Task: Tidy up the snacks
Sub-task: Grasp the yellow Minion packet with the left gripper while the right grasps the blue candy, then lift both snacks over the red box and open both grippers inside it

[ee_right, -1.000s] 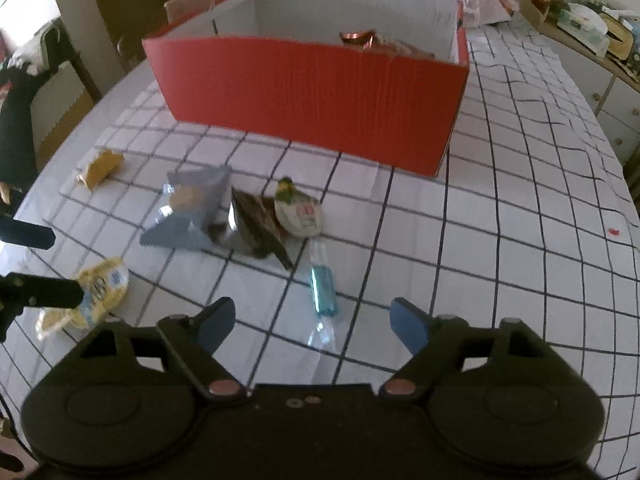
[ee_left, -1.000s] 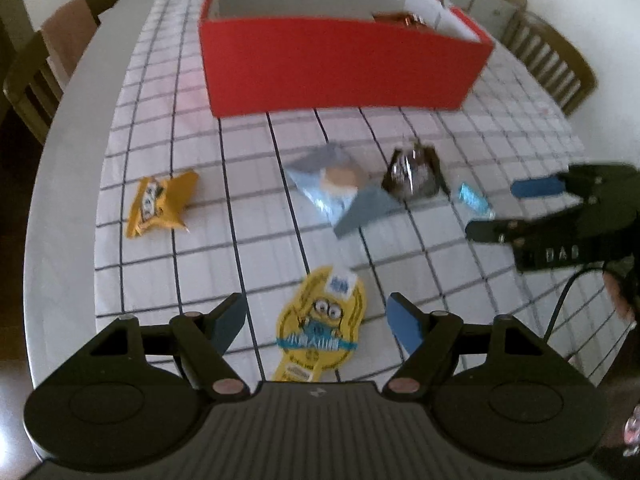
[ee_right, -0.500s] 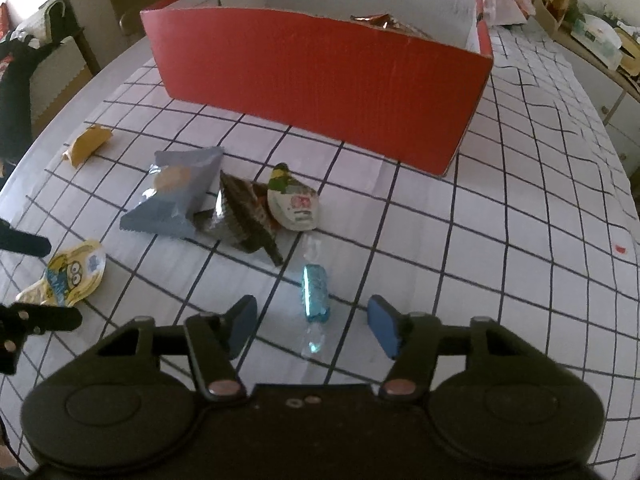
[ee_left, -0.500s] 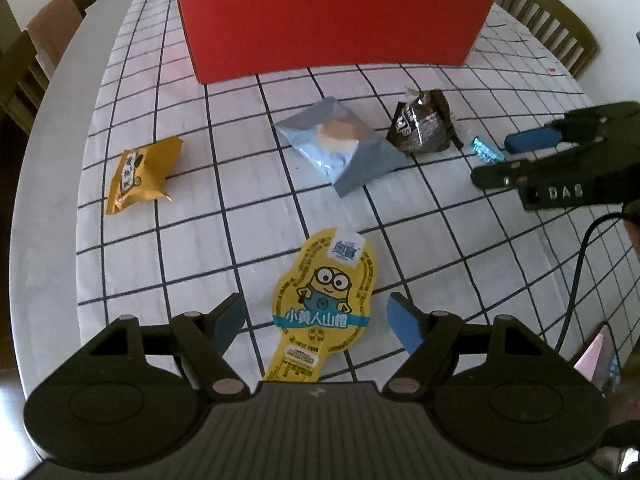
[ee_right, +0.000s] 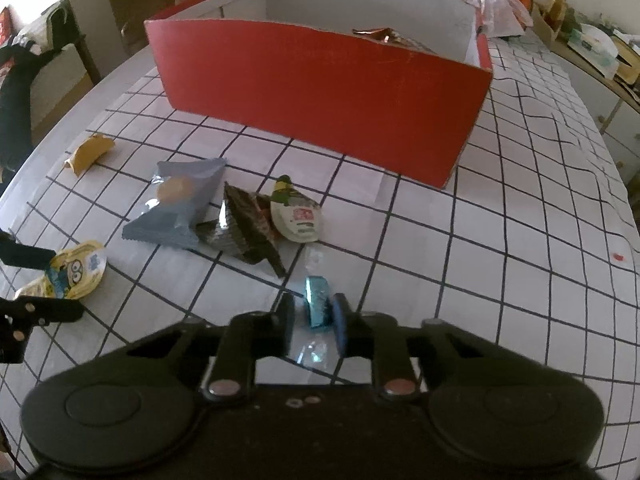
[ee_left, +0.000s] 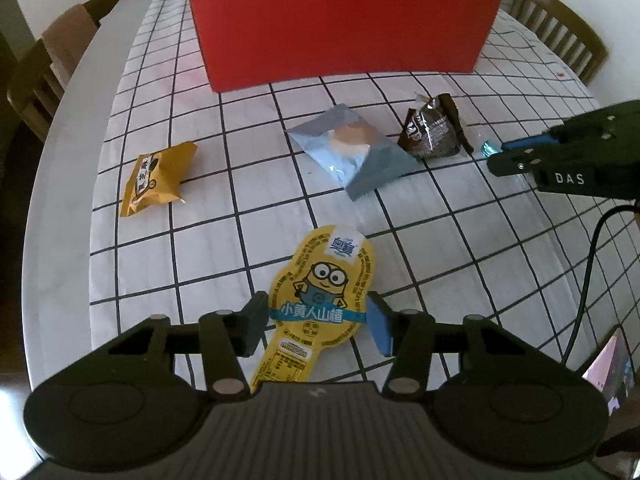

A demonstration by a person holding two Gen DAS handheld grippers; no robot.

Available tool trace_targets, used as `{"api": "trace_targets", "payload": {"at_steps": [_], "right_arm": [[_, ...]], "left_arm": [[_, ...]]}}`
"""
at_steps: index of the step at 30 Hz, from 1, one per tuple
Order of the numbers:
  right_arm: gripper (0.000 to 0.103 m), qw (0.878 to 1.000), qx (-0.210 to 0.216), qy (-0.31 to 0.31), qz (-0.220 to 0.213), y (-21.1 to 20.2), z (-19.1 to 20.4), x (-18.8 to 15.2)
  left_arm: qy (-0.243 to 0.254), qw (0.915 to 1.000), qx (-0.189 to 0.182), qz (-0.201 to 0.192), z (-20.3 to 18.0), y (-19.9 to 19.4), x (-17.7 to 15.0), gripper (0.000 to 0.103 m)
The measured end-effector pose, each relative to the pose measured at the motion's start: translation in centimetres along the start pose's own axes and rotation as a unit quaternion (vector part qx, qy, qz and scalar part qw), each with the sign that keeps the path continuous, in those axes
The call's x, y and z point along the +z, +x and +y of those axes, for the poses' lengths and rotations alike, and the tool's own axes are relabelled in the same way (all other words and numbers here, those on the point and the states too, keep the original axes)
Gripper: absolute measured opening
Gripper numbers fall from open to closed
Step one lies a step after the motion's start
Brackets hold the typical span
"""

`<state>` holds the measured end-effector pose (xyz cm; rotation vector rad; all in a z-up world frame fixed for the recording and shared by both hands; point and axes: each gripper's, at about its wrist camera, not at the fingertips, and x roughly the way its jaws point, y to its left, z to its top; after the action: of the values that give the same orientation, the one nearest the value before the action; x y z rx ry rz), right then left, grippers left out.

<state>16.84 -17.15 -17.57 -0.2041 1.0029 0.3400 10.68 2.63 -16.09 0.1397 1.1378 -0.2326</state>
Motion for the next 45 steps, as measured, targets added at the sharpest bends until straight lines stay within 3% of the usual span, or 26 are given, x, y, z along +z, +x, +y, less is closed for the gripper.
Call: {"api": "trace_targets", "payload": {"at_steps": [1,18,31,45], "right_arm": [[0.012,1.0,0.0,0.0,-0.001,0.0,0.0,-0.1],[0.011,0.999,0.016,0.047,-0.015,-1.7,-0.8,-0.9],[0.011,0.996,0.037,0.063,-0.057,-5.5,-1.5,0.3],[0.011,0.989,0.043,0.061,-0.129,-10.9,-3.7,3.6]], "left_arm": [[-0.004,1.0,0.002,-0.001,-0.1,0.0,-0.1,0.052],[-0.099,0.9951,-0.006,-0.003,1.4,-1.1,0.5,0.051],[-0.137,0.9892,0.009,-0.05,1.2,-4.7,2.5,0.051],[-0.136,0.9834,0.021,-0.118,0.7,-9.6,7.2,0.051]]}}
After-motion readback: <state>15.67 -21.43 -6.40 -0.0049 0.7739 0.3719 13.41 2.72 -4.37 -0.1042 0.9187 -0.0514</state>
